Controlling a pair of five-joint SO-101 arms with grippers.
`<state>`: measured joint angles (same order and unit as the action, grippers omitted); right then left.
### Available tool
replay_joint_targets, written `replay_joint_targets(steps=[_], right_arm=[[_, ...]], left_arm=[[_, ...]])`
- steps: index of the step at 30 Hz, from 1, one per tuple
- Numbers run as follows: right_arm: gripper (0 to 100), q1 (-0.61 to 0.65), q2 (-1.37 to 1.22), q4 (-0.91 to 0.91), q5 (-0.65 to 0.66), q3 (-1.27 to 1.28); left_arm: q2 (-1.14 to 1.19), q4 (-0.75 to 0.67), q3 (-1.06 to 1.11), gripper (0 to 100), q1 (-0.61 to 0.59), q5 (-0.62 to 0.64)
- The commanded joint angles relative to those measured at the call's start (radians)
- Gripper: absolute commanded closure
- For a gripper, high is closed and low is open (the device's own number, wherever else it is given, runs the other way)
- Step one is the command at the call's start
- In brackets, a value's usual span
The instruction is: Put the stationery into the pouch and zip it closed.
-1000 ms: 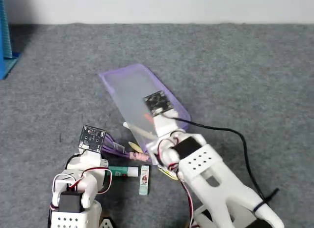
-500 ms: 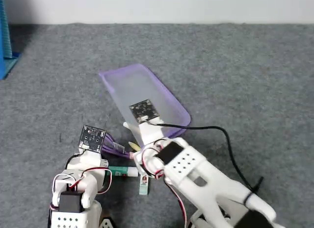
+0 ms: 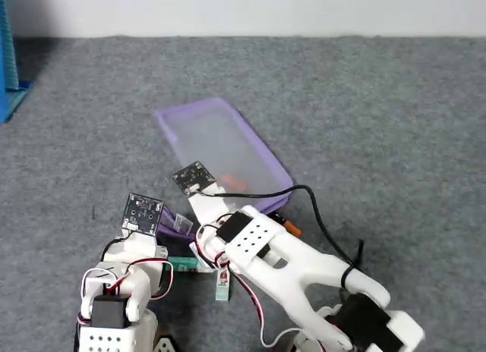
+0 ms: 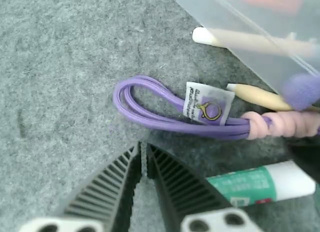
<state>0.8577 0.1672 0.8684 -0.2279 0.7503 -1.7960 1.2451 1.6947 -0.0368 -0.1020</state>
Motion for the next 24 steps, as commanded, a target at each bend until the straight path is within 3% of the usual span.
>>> replay_joint_targets(steps=[1,16,24], right_arm=[[80.1,0.005,-0.004,-0.036,0.060,-0.057],[80.1,0.008,0.038,-0.035,0.169,-0.060],[80.1,0.010,0.038,0.102,0.166,-0.190]], left_arm=[[-0.003,0.005,-0.012,98,0.005,-0.008],[-0.003,0.005,-0.012,98,0.005,-0.008],[-0.003,0.005,-0.012,98,0.005,-0.008]])
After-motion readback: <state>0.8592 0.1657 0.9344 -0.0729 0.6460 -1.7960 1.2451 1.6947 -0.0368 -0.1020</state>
